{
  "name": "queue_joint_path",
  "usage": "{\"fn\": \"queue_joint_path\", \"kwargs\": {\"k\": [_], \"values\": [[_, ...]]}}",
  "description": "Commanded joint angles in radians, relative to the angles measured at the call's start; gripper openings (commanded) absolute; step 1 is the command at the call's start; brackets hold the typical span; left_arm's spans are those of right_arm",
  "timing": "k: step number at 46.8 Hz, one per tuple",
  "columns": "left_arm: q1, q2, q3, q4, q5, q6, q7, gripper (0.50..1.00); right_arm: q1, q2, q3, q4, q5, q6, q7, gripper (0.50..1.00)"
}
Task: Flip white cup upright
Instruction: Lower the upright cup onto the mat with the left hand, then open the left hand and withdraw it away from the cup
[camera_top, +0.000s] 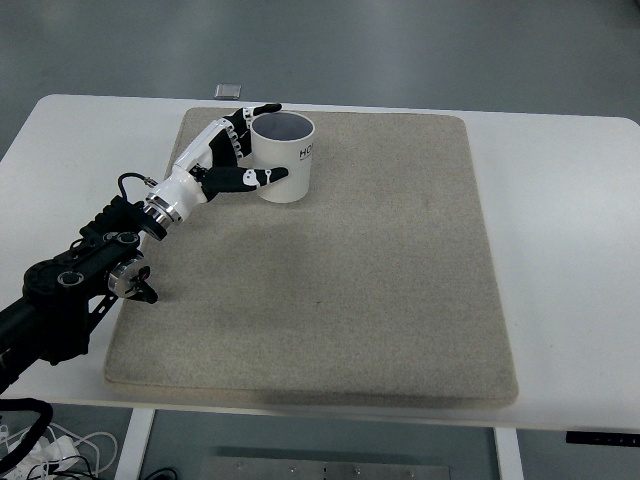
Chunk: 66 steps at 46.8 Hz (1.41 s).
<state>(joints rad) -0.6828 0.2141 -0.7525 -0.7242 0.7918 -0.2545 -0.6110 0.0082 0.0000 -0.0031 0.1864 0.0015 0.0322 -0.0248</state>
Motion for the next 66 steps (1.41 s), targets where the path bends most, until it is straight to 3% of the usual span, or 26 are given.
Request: {"fn": "queue_joint_path", "kwargs": {"k": [1, 34, 53, 66], "values": [[0.0, 0.001, 0.021, 0.0, 0.001, 0.0, 0.0, 0.958, -0.001, 0.0, 0.0, 0.001, 0.0, 0.0, 0.0, 0.952], [0.002, 0.036, 0.035, -0.011, 0.001, -0.005, 0.0, 0.992, -0.001, 0.0, 0.0, 0.001, 0.0, 0.0, 0.0, 0.952], [-0.018, 0.106, 0.012, -0.103, -0.011, -0.005, 0.0, 0.992, -0.001, 0.0, 0.0, -0.001, 0.0, 0.0, 0.0, 0.952], [-0.053, 0.11, -0.106, -0.107, -0.048, -0.008, 0.0, 0.992, 0.001, 0.0, 0.0, -0.001, 0.0, 0.0, 0.0, 0.952]]}}
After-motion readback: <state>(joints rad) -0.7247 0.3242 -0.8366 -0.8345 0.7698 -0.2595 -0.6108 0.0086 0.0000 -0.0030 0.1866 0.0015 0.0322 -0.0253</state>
